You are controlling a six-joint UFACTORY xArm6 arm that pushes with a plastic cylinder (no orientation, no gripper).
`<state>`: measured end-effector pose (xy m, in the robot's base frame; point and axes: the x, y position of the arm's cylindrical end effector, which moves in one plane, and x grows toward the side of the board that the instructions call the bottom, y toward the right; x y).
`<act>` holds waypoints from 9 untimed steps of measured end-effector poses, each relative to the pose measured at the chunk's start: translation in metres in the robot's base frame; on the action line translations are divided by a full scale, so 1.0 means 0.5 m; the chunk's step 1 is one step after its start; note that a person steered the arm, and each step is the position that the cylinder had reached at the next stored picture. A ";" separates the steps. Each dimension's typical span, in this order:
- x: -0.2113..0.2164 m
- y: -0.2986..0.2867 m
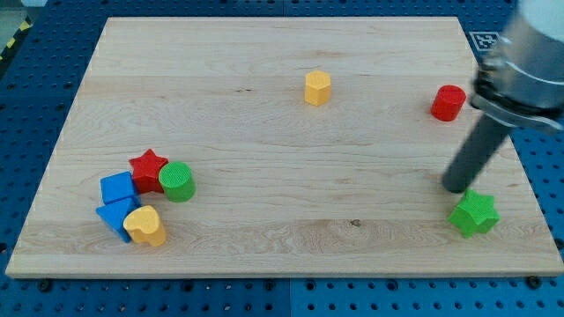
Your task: Slide the yellow hexagon closer to the green star
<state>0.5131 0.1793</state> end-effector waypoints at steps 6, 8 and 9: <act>-0.358 -0.339; -0.315 -0.284; -0.286 -0.216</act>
<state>0.3701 0.0714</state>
